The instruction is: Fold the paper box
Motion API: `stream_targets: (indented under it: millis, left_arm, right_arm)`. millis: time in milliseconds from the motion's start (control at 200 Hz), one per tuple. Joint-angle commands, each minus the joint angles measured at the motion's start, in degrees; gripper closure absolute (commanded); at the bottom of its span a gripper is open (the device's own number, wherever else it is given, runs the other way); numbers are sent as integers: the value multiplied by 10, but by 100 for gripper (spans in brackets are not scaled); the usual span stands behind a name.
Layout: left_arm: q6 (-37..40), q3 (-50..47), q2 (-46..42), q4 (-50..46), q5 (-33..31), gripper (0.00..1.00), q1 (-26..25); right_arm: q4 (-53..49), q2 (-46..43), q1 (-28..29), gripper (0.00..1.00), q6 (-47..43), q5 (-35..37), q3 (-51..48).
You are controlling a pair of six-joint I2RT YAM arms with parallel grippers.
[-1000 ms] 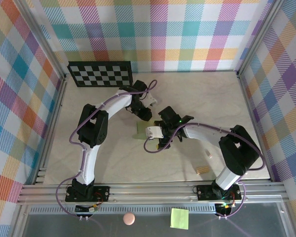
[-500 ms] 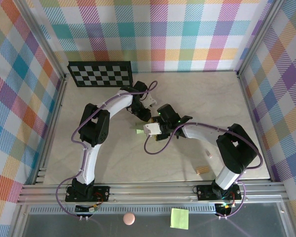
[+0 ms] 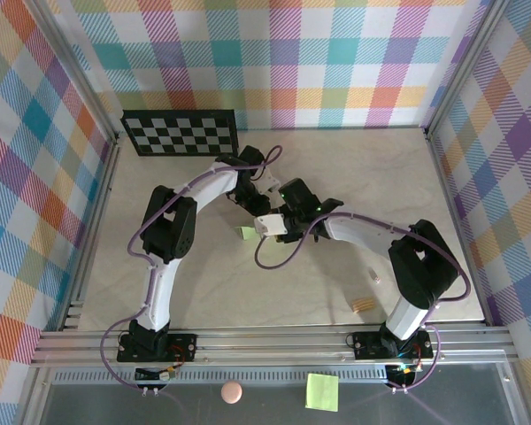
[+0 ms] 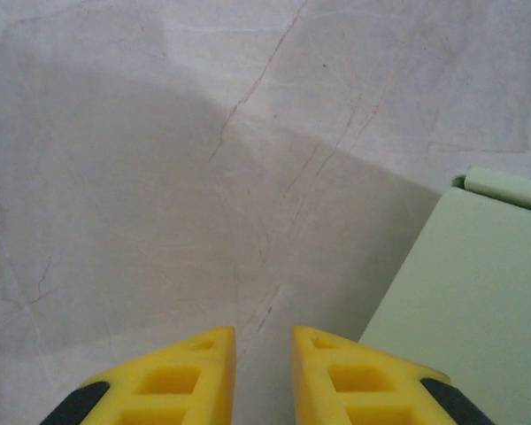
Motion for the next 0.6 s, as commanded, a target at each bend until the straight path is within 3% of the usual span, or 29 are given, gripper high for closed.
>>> stream_targets:
  millis: [0, 265, 390, 595]
  left_arm:
    - [-14, -34, -77, 29, 13, 76, 17]
    - [-113, -147, -226, 130, 81, 74, 87]
    - [-166, -189, -273, 142, 110, 65, 109]
    - [-155, -243, -343, 95, 166, 51, 110]
  right_arm:
    - [-89, 5, -6, 55, 39, -36, 33]
    - [-200, 4, -18, 55, 117, -85, 99]
    - [-252, 28, -21, 55, 147, -101, 135]
    - [-282, 68, -27, 53, 171, -95, 156]
